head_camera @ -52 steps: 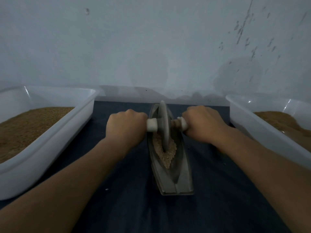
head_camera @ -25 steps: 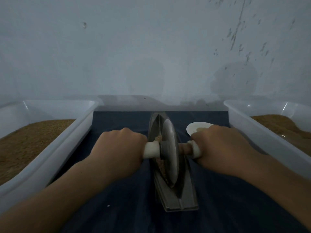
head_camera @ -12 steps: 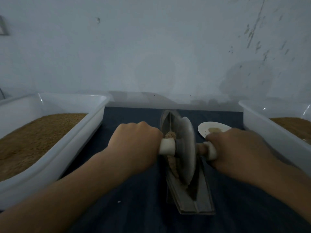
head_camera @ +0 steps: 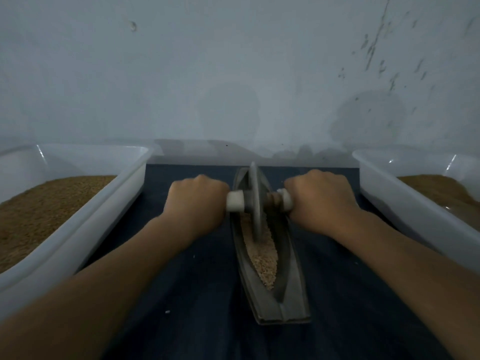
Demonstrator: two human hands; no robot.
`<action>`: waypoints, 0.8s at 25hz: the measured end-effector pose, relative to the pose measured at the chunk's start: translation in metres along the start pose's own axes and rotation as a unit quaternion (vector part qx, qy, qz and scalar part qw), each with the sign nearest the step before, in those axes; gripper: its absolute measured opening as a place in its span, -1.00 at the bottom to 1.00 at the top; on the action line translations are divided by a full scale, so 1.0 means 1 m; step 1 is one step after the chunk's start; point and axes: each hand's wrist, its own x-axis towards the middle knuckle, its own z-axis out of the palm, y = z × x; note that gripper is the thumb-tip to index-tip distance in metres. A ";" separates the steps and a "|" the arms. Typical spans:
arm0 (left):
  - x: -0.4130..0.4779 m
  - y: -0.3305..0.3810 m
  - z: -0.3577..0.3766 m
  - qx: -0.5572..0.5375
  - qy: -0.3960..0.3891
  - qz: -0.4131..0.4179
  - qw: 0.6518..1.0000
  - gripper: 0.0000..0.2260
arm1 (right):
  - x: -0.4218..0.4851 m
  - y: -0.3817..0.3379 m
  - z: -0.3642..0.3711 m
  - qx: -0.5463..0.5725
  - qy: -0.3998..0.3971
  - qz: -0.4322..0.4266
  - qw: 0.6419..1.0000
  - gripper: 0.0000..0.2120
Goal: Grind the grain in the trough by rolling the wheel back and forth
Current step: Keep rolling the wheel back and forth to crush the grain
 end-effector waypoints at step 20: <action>-0.046 -0.001 -0.023 0.035 0.125 0.099 0.987 -0.54 | -0.061 0.007 -0.006 -0.014 0.110 -0.050 0.993 -0.71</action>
